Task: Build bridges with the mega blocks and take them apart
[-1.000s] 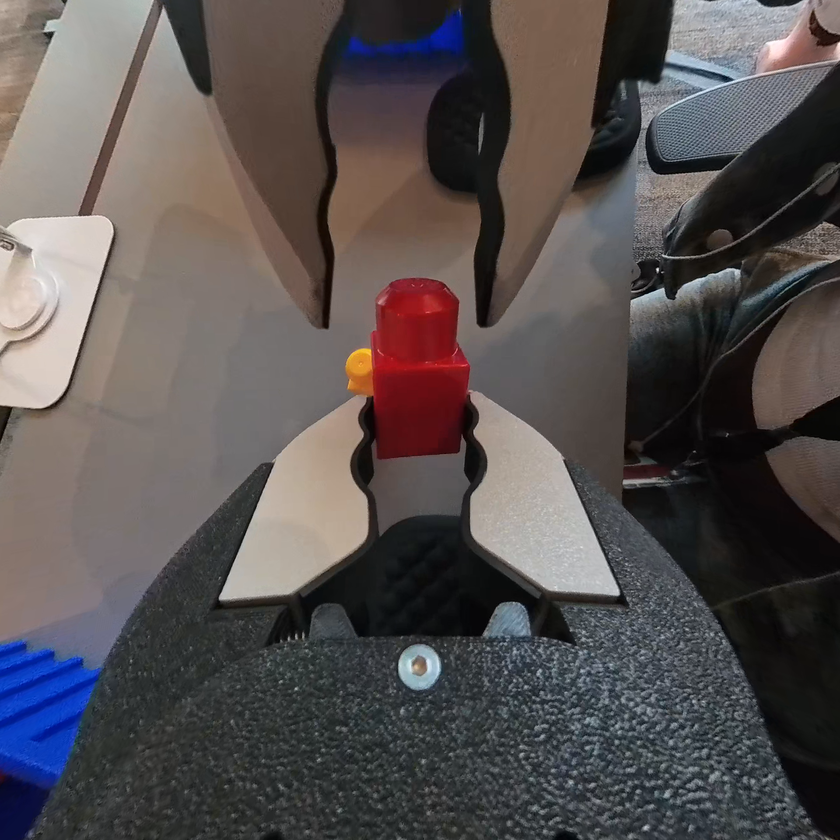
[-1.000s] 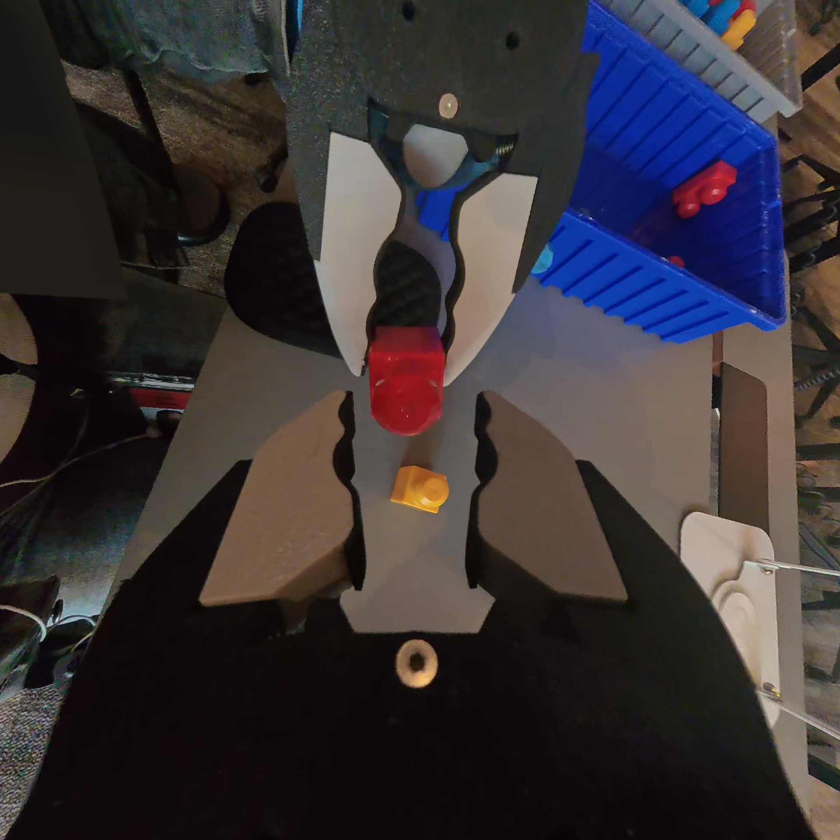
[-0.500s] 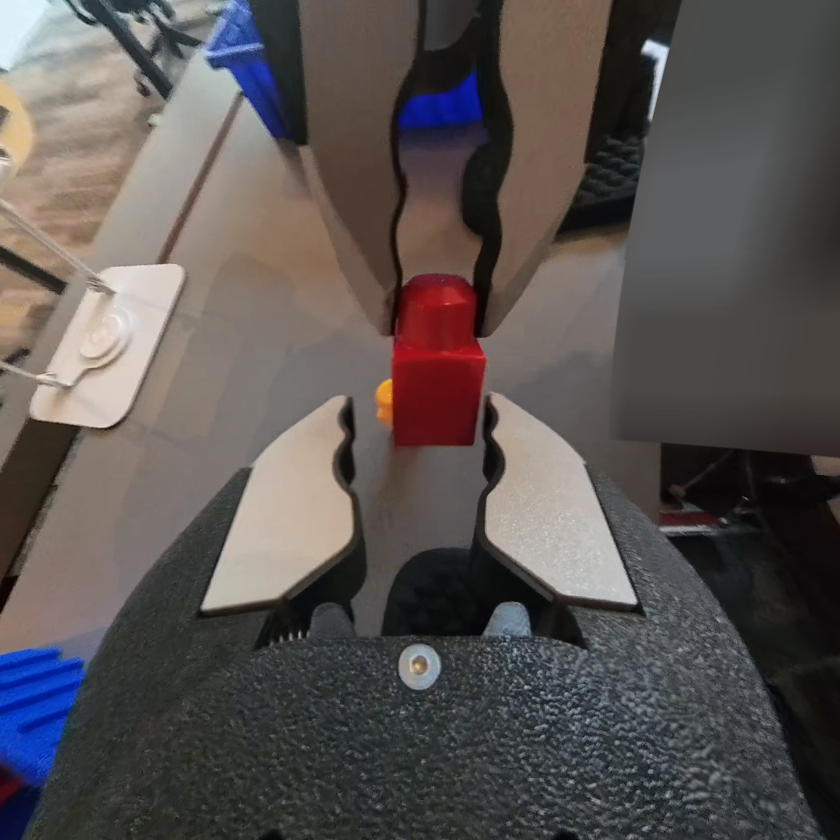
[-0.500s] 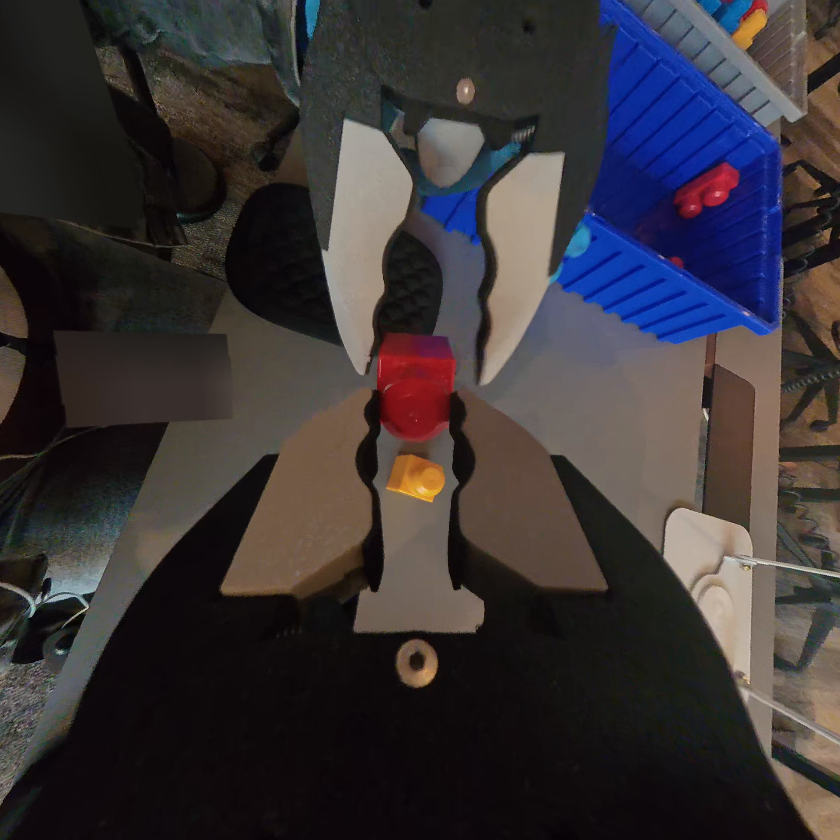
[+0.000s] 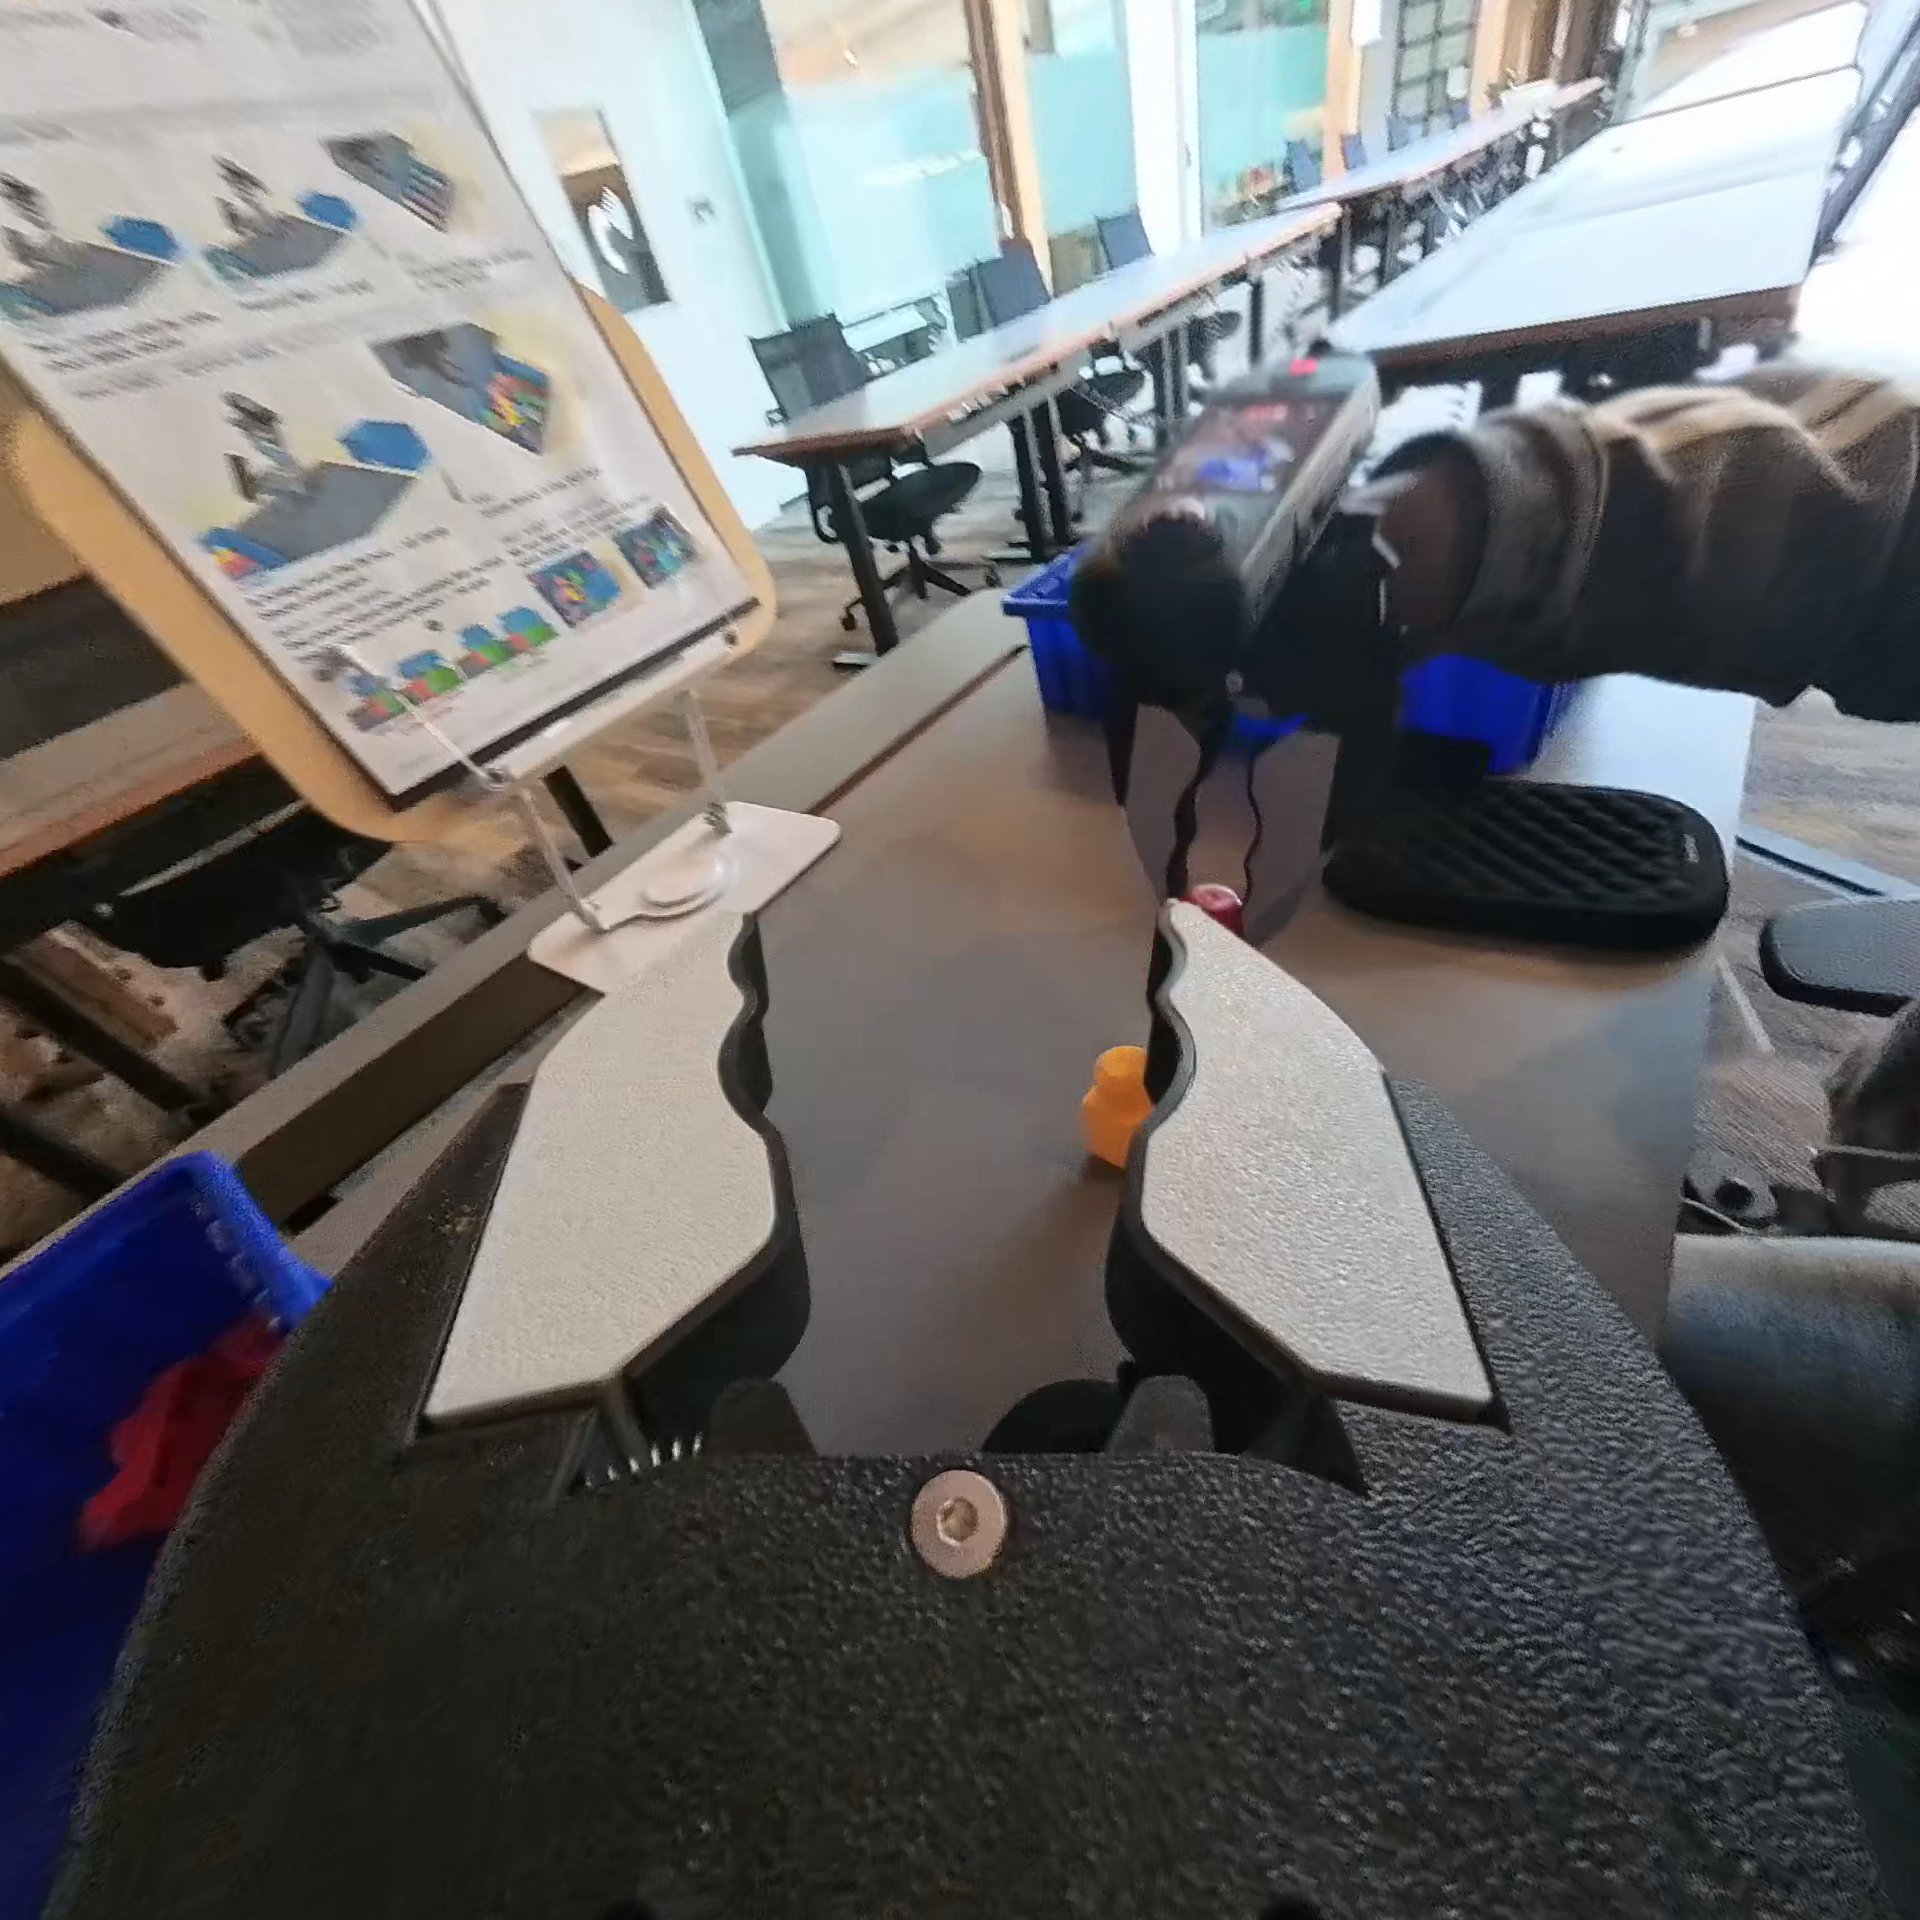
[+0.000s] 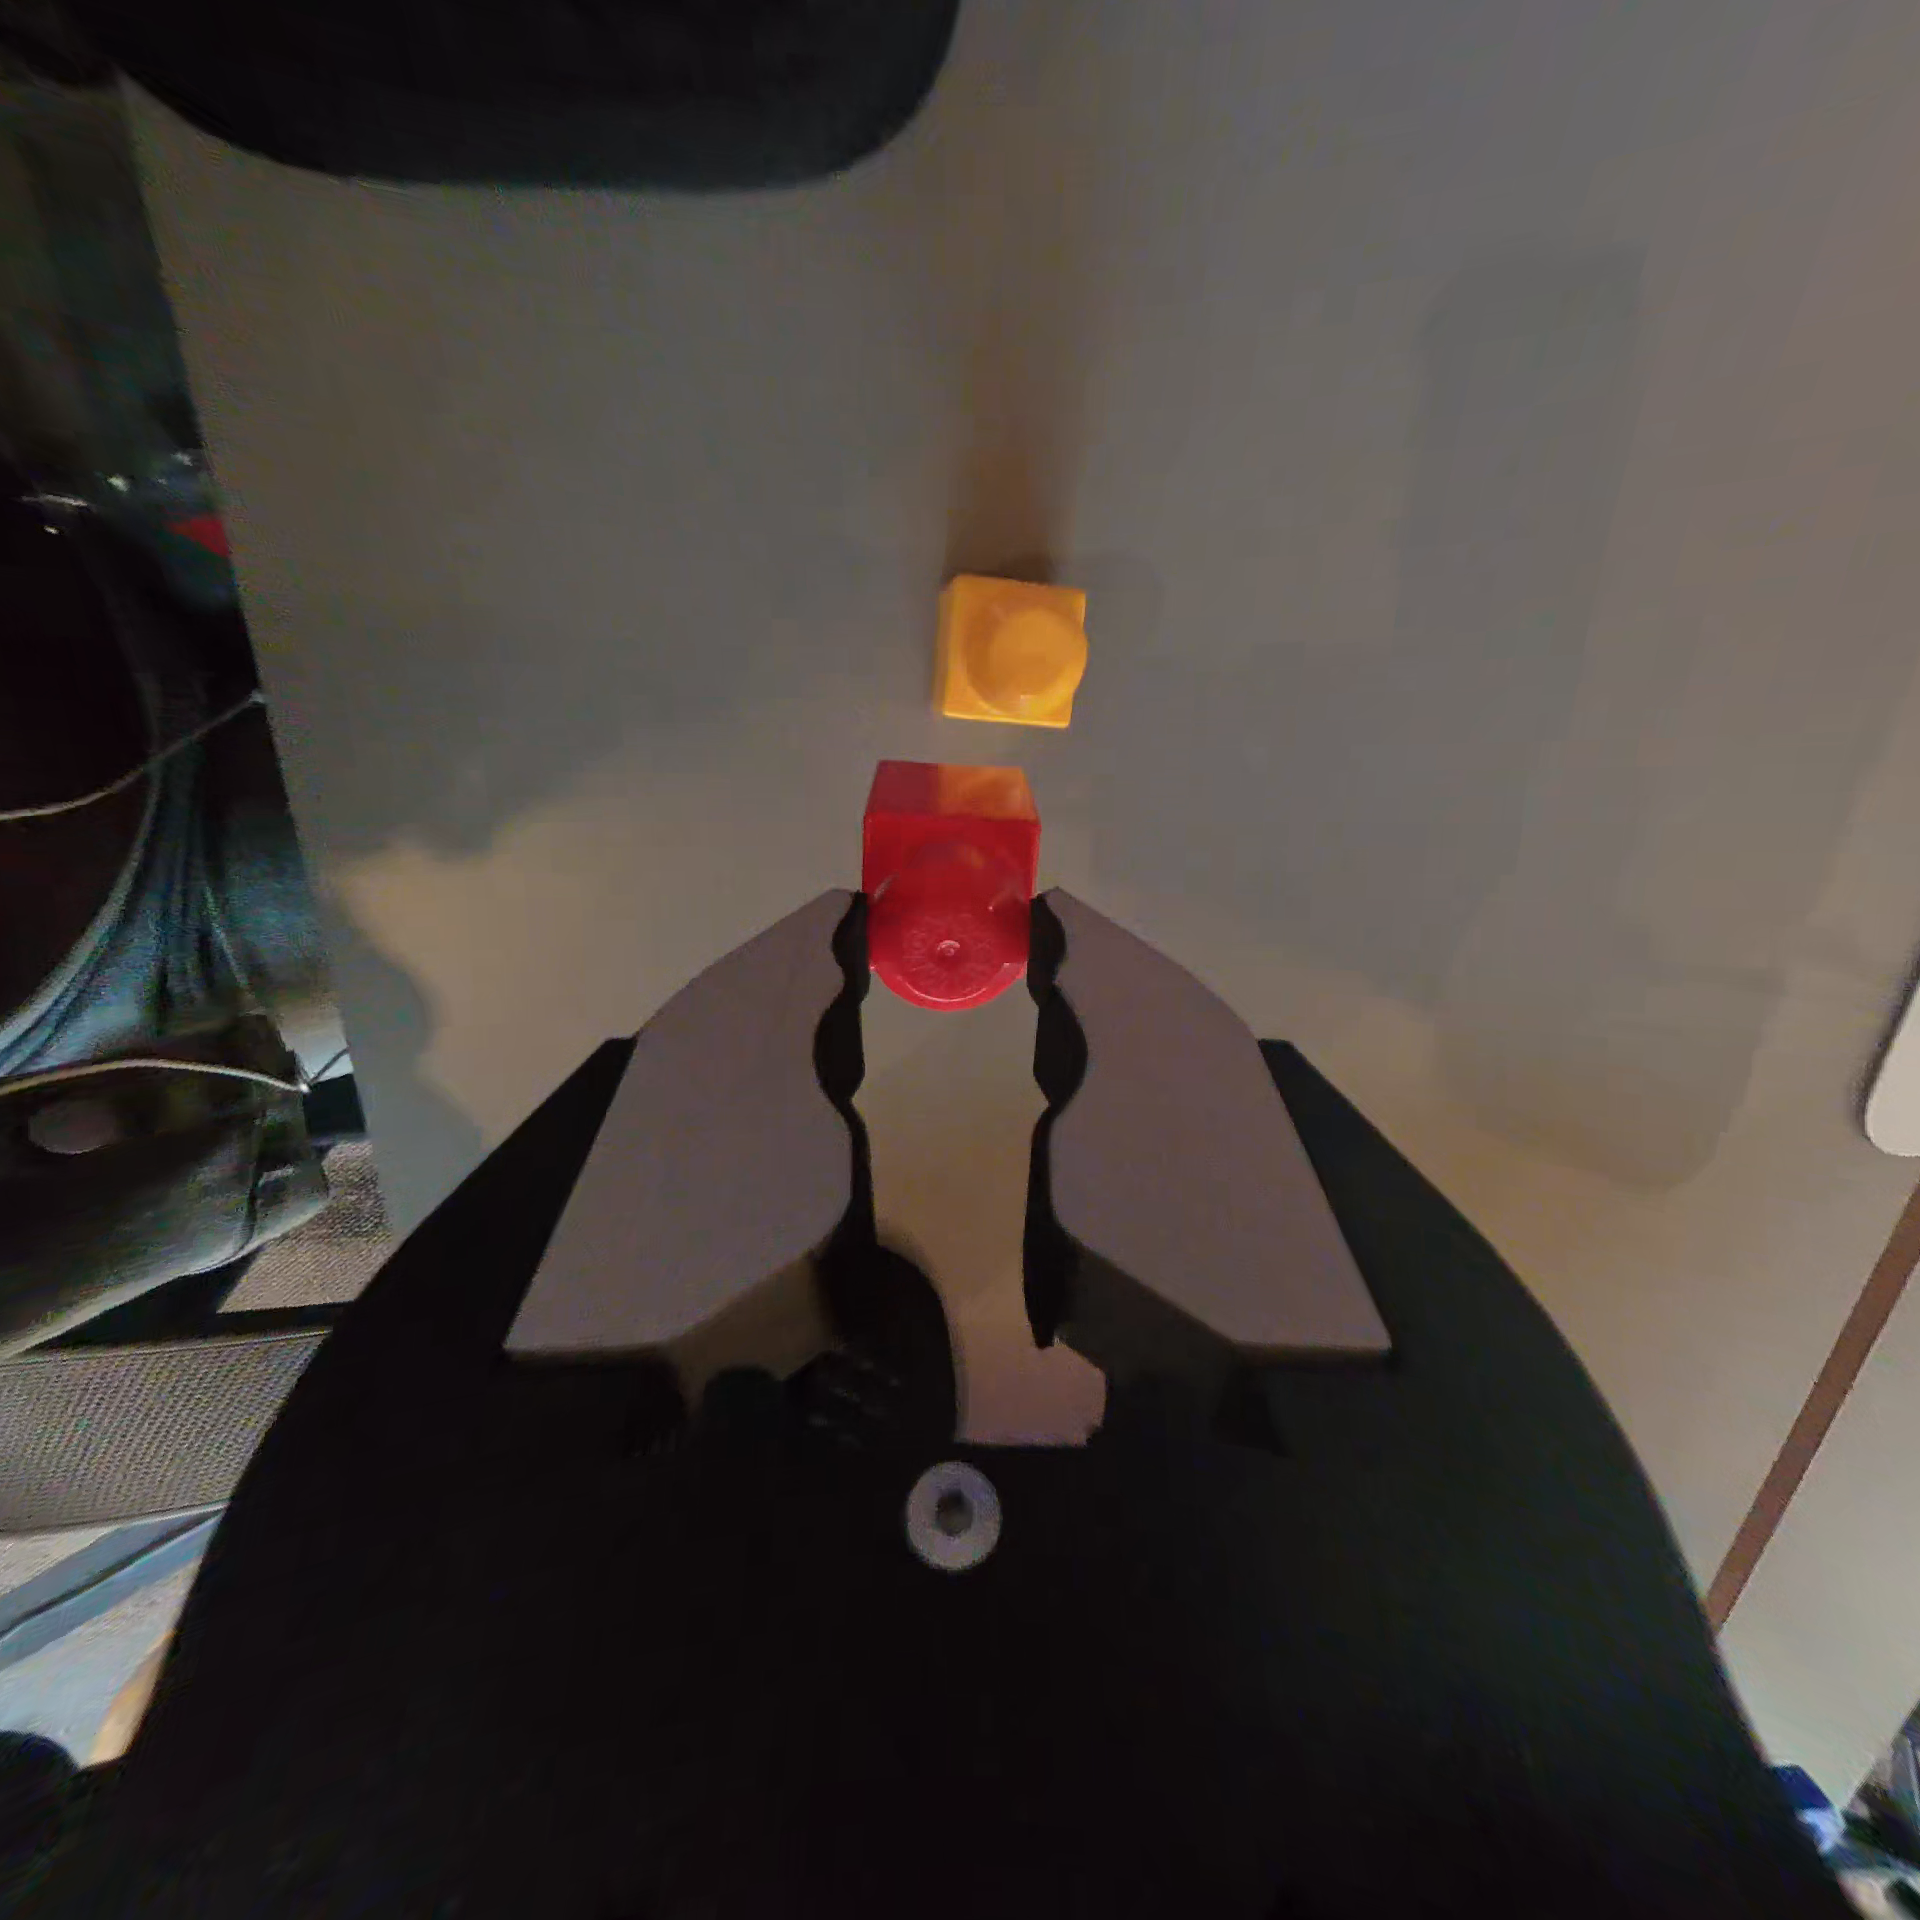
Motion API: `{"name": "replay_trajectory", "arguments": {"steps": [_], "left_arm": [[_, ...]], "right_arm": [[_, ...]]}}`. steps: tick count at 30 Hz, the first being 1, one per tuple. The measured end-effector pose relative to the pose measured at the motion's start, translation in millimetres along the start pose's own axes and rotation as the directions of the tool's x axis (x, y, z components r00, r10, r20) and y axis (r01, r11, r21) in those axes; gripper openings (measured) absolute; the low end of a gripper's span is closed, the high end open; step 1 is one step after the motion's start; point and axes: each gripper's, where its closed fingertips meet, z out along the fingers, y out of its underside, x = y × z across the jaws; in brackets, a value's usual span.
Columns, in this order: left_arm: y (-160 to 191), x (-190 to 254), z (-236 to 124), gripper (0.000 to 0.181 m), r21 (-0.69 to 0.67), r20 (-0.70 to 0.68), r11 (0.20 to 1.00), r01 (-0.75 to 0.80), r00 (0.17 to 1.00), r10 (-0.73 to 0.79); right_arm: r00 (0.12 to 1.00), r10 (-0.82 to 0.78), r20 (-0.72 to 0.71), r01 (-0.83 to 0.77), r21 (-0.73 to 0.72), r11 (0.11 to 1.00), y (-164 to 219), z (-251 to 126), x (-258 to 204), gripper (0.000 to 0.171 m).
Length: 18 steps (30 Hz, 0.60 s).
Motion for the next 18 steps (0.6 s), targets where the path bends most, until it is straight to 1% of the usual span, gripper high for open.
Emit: {"name": "replay_trajectory", "arguments": {"steps": [3,6,10,12,18], "left_arm": [[-5,-9,-19,0.068,0.041,0.056,0.999,0.014,0.998,-0.017],[-3,-16,-35,0.066,0.067,0.102,0.996,0.056,0.993,-0.063],[2,-21,-48,0.066,0.096,0.122,0.992,0.082,0.988,-0.094],[2,-25,-53,0.066,0.082,0.132,0.993,0.084,0.987,-0.094],[-5,-28,-67,0.066,0.125,0.144,0.989,0.081,0.985,-0.099]], "right_arm": [[0.999,0.033,0.010,-0.032,-0.036,0.999,6,12,4,0.029],[0.998,0.059,0.007,-0.059,-0.074,0.996,10,22,9,0.029],[0.997,0.073,0.021,-0.070,-0.107,0.992,12,32,11,0.029],[0.997,0.076,0.025,-0.072,-0.122,0.990,11,36,11,0.029],[0.996,0.075,0.041,-0.068,-0.152,0.986,9,48,10,0.029]]}}
